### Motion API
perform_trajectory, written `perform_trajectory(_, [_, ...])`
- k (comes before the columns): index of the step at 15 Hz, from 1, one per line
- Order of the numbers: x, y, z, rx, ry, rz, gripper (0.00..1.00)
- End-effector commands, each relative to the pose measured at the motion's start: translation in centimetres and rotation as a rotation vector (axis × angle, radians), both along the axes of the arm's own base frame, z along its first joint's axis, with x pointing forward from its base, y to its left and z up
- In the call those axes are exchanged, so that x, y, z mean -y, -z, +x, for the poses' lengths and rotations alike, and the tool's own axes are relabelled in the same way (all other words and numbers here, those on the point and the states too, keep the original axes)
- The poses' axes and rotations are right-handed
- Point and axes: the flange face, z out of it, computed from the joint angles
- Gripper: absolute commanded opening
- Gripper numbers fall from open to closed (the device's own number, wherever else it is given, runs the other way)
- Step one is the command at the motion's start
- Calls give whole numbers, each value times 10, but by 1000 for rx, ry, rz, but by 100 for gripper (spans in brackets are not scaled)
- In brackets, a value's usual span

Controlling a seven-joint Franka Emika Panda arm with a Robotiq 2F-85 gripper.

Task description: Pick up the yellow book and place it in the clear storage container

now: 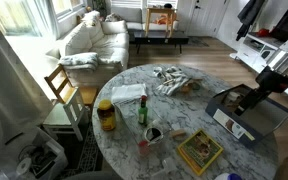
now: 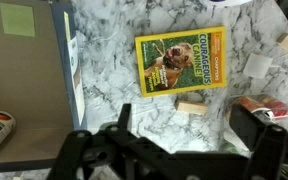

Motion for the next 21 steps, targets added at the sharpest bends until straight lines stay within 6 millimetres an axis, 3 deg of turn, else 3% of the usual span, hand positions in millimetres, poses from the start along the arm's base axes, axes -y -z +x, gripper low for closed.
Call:
perform_trajectory(1, [0, 0, 0, -1, 0, 0, 100])
perform_trajectory(8, [0, 0, 0, -1, 0, 0, 100])
perform_trajectory(15, [-43, 64, 58, -203, 328, 7, 100])
perform_trajectory(18, [-36, 87, 88, -230, 487, 8, 100])
perform_trajectory(19, [-46, 69, 64, -205, 393, -2, 100])
perform_trajectory(21, [-41, 83, 80, -225, 445, -3, 100])
